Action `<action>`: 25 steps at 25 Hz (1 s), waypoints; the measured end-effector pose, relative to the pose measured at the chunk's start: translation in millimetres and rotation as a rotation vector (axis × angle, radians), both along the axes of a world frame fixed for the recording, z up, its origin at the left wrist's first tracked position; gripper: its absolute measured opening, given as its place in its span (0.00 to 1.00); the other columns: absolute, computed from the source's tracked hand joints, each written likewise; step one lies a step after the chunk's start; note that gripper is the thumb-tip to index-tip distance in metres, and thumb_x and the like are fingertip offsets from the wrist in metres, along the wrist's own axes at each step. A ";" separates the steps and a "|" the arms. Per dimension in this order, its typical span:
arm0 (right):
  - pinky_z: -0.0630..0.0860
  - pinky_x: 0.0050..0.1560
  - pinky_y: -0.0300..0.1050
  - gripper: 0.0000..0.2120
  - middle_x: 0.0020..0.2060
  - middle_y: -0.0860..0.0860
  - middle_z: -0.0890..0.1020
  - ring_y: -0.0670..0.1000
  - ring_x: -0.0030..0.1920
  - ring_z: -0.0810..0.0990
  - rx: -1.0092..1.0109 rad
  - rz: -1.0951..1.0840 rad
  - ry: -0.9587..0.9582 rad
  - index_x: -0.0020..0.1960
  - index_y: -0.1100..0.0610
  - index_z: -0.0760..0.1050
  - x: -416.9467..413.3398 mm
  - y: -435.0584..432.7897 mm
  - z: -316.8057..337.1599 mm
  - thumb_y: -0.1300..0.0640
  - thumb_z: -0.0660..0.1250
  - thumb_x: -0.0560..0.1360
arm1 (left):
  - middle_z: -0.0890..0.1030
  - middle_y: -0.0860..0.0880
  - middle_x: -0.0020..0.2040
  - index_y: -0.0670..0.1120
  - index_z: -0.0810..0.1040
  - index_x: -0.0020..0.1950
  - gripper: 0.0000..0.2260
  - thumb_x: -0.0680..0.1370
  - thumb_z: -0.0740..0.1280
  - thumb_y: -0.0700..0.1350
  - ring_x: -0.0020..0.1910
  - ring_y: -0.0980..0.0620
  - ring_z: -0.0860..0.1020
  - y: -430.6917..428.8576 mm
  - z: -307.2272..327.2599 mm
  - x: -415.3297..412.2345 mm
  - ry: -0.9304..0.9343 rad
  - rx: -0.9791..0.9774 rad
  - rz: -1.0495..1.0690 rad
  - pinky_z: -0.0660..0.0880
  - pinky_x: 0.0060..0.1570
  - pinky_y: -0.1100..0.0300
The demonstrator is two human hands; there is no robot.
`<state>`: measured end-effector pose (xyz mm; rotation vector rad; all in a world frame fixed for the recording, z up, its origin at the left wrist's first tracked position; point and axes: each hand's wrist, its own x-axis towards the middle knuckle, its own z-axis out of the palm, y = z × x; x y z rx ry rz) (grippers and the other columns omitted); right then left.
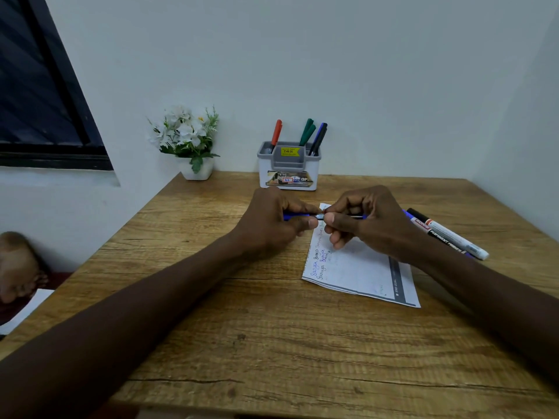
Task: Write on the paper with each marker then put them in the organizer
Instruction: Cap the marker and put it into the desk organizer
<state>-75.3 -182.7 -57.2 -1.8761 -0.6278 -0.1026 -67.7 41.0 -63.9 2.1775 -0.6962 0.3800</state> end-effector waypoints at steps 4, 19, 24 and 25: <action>0.80 0.36 0.39 0.05 0.37 0.49 0.88 0.47 0.35 0.85 -0.224 -0.050 -0.176 0.50 0.59 0.87 4.4 -3.1 3.7 0.59 0.74 0.77 | 0.88 0.50 0.42 0.46 0.86 0.58 0.13 0.74 0.77 0.45 0.35 0.61 0.83 0.7 5.9 1.6 -0.105 0.060 -0.043 0.82 0.41 0.62; 0.83 0.45 0.46 0.22 0.54 0.51 0.87 0.54 0.41 0.87 -0.291 -0.342 -0.404 0.69 0.54 0.65 41.1 -9.0 29.3 0.65 0.68 0.79 | 0.85 0.54 0.56 0.50 0.81 0.65 0.19 0.76 0.75 0.53 0.50 0.63 0.80 3.6 2.2 7.5 0.019 0.163 0.047 0.80 0.51 0.66; 0.86 0.47 0.47 0.38 0.53 0.56 0.85 0.51 0.37 0.88 0.023 -0.471 -0.423 0.77 0.53 0.57 81.0 10.9 59.4 0.66 0.73 0.75 | 0.79 0.56 0.69 0.56 0.78 0.70 0.21 0.78 0.69 0.60 0.68 0.57 0.75 3.5 -4.2 10.3 0.100 0.418 -0.088 0.68 0.70 0.56; 0.86 0.47 0.48 0.37 0.51 0.57 0.85 0.50 0.36 0.88 0.054 -0.511 -0.429 0.77 0.53 0.58 89.7 16.0 64.2 0.64 0.74 0.75 | 0.79 0.56 0.69 0.56 0.79 0.69 0.20 0.79 0.69 0.59 0.69 0.57 0.74 4.8 -4.6 10.9 0.113 0.408 -0.099 0.67 0.72 0.53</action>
